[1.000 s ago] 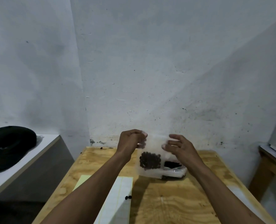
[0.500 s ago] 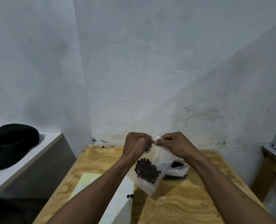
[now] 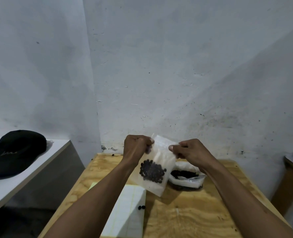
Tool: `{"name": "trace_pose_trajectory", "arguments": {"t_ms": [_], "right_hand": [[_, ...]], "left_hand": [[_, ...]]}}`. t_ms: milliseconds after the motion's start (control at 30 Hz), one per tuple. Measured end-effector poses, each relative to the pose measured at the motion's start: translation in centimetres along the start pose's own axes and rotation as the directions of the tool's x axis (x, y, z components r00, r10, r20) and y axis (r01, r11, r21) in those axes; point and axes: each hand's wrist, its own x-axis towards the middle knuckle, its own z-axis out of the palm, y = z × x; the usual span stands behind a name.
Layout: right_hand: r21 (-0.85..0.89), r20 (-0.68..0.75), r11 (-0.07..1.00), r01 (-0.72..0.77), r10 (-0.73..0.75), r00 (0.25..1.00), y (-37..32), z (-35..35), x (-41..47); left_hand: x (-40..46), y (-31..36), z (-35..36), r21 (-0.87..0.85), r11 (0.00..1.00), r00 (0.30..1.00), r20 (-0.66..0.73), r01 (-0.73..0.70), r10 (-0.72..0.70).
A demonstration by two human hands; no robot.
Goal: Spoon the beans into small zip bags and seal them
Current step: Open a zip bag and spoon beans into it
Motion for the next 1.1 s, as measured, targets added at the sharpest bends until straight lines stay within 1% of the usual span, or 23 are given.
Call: {"name": "trace_pose_trajectory", "arguments": {"t_ms": [133,167,200,233,267,333,367,400,433,500,533,600,700,767,800,867,933,1000,1033,1100], "right_hand": [[-0.011,-0.153,1.000,-0.021,0.019,0.988,-0.5,1.0,0.0],[0.010,-0.176,1.000,-0.022,0.024,0.984,-0.8,1.2,0.0],[0.051,-0.162,0.998,-0.027,0.035,0.986,-1.1,1.4,0.0],[0.089,-0.104,0.995,-0.053,0.062,0.993,-1.3,1.7,-0.2],[0.117,-0.001,0.987,-0.108,0.109,0.994,-1.5,2.2,-0.4],[0.150,0.240,0.955,-0.257,0.217,0.946,-1.6,3.8,-0.9],[0.195,0.307,0.934,-0.299,0.231,0.923,-1.4,4.8,-1.1],[0.252,0.308,0.916,-0.313,0.231,0.923,-1.2,5.7,-1.1],[0.304,0.274,0.899,-0.315,0.234,0.933,-0.9,6.4,-1.0],[0.352,0.189,0.883,-0.310,0.258,0.948,-0.3,7.5,-0.3],[0.347,0.174,0.884,-0.313,0.267,0.948,0.1,7.9,0.2],[0.265,0.172,0.904,-0.336,0.299,0.939,0.8,9.0,1.3],[0.116,0.148,0.933,-0.341,0.323,0.935,1.9,11.4,2.7],[0.073,0.105,0.946,-0.317,0.309,0.945,2.1,13.0,3.2],[0.028,0.062,0.952,-0.304,0.302,0.951,2.2,13.7,3.3],[-0.095,-0.007,0.965,-0.243,0.243,0.970,2.4,14.9,3.5],[-0.186,0.003,0.965,-0.183,0.187,0.982,2.8,16.2,3.9],[-0.312,0.048,0.943,-0.116,0.137,0.989,3.5,17.5,4.3],[-0.403,0.087,0.912,-0.070,0.115,0.990,4.1,18.1,4.5],[-0.544,0.216,0.838,0.044,0.089,0.972,5.2,19.2,4.6]], "left_hand": [[0.3,0.6,-0.4,-0.027,0.999,0.997,-0.064,0.031,-0.033],[0.5,0.7,-0.6,-0.048,0.998,0.997,-0.069,0.043,-0.047],[0.7,0.7,-0.8,-0.067,0.996,0.995,-0.072,0.060,-0.065],[0.9,0.7,-1.0,-0.082,0.994,0.993,-0.080,0.078,-0.085],[1.1,0.6,-1.2,-0.103,0.990,0.990,-0.096,0.096,-0.106],[1.6,0.2,-1.8,-0.163,0.978,0.982,-0.115,0.132,-0.152],[1.7,0.0,-2.3,-0.160,0.974,0.980,-0.094,0.157,-0.174],[1.9,-0.4,-2.9,-0.110,0.974,0.978,-0.045,0.198,-0.204],[1.9,-0.7,-3.6,-0.020,0.966,0.966,0.020,0.258,-0.258],[1.9,-1.6,-5.1,0.147,0.907,0.898,0.146,0.395,-0.415],[2.0,-2.1,-5.8,0.184,0.887,0.871,0.185,0.424,-0.455],[2.1,-3.2,-6.9,0.193,0.889,0.875,0.184,0.415,-0.448],[2.5,-4.8,-8.0,0.169,0.915,0.915,0.114,0.366,-0.387],[3.0,-6.0,-8.6,0.202,0.921,0.936,0.045,0.332,-0.348],[3.4,-6.8,-8.8,0.223,0.920,0.943,0.013,0.322,-0.333],[4.0,-8.2,-9.0,0.277,0.912,0.952,-0.043,0.304,-0.304],[4.4,-9.4,-9.2,0.383,0.887,0.966,-0.078,0.257,-0.246],[4.7,-10.6,-9.7,0.513,0.840,0.984,-0.073,0.175,-0.161],[4.8,-11.1,-10.0,0.600,0.790,0.992,-0.049,0.122,-0.117],[5.0,-12.4,-10.7,0.769,0.638,0.997,0.066,-0.030,-0.032]]}}
